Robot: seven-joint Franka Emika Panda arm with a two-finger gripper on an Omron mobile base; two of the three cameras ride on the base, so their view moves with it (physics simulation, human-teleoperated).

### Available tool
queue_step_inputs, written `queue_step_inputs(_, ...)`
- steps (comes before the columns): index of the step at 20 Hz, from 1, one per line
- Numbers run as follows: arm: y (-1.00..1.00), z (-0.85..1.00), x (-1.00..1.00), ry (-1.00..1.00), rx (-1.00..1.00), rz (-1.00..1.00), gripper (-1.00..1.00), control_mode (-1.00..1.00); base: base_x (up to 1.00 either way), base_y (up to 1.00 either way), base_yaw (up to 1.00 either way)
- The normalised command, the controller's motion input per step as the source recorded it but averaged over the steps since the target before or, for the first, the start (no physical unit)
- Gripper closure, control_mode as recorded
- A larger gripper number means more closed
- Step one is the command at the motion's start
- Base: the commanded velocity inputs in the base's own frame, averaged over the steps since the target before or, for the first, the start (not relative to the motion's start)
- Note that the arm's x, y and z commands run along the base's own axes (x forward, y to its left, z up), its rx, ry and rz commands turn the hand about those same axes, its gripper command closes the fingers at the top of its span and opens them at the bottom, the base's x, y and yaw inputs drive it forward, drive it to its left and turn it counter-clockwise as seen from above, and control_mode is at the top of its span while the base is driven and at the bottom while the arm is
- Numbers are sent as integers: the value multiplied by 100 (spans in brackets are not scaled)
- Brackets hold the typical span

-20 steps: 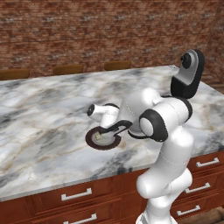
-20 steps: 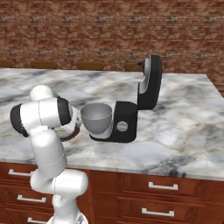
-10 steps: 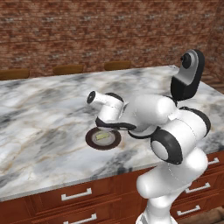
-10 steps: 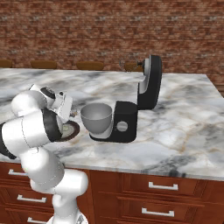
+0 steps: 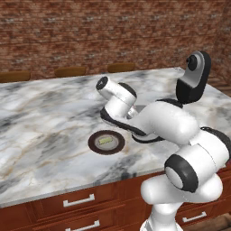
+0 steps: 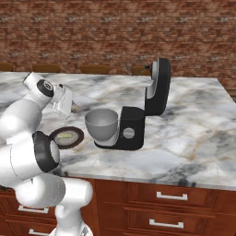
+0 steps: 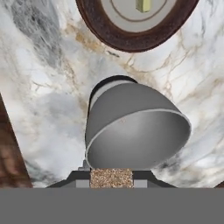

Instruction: Add butter and sugar cubes to the stand mixer bowl and then turn on the stand mixer to begin making frosting.

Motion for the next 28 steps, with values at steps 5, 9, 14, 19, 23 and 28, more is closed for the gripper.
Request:
queue_step_inputs(5,-53,20,-3,3,22,11,100,-100,0,0,0)
queue_step_inputs(9,-67,0,0,9,27,9,100,-100,0,0,0)
queue_step_inputs(14,-30,-3,20,22,14,7,100,-100,0,0,0)
queue_step_inputs(19,12,-42,63,49,-3,13,100,-100,0,0,0)
queue_step_inputs(23,5,-39,61,40,-2,15,100,-100,0,0,0)
queue_step_inputs(28,0,-48,48,25,0,14,100,-100,0,0,0)
